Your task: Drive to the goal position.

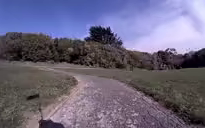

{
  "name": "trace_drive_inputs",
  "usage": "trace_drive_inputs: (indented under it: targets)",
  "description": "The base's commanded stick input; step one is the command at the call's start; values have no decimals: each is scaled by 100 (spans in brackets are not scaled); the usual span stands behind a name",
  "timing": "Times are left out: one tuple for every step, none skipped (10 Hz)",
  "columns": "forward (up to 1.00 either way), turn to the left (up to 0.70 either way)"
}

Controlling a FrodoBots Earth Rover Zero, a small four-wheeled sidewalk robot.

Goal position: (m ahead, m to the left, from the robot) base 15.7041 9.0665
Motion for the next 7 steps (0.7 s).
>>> trace_drive_inputs:
  targets:
    - [45, 0]
    - [45, 0]
    - [45, 0]
    - [45, 0]
    - [45, 0]
    - [45, 0]
    - [45, 0]
